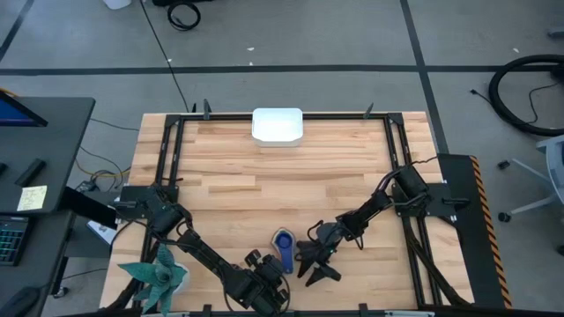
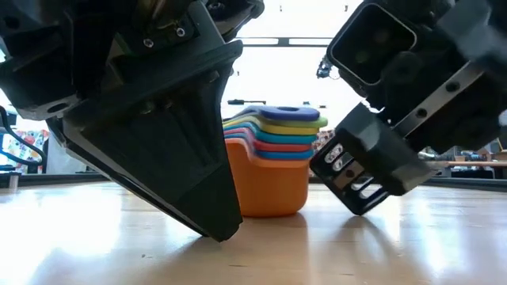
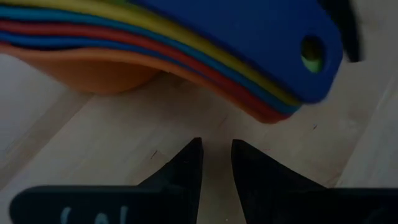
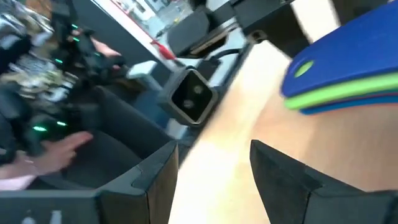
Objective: Nest measuring cups in basket
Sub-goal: Put the stacked measuring cups into the white bin
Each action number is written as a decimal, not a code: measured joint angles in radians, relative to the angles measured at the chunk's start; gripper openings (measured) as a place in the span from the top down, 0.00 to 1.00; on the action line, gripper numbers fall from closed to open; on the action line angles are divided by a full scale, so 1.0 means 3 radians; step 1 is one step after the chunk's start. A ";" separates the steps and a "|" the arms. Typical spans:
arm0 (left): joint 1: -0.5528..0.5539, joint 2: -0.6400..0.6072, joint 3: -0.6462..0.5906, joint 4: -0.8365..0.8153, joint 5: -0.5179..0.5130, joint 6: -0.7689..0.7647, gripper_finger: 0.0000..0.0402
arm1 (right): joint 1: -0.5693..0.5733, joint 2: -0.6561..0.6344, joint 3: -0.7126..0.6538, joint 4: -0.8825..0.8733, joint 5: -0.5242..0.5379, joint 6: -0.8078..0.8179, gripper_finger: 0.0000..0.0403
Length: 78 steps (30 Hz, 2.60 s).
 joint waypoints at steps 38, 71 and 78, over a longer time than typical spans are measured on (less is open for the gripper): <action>-0.0004 0.0000 0.0000 0.0013 0.0018 0.0000 0.77 | 0.0022 -0.0014 0.0006 -0.0368 0.0655 -0.0402 0.58; -0.0003 0.0000 0.0000 0.0009 0.0080 0.0167 0.77 | 0.0001 -0.0775 -0.0005 -0.2195 -0.0061 -0.0558 0.73; -0.0004 0.0000 0.0000 0.0009 0.0080 0.0150 0.77 | -0.0076 -0.0788 -0.0001 -0.2144 -0.0028 0.0118 0.94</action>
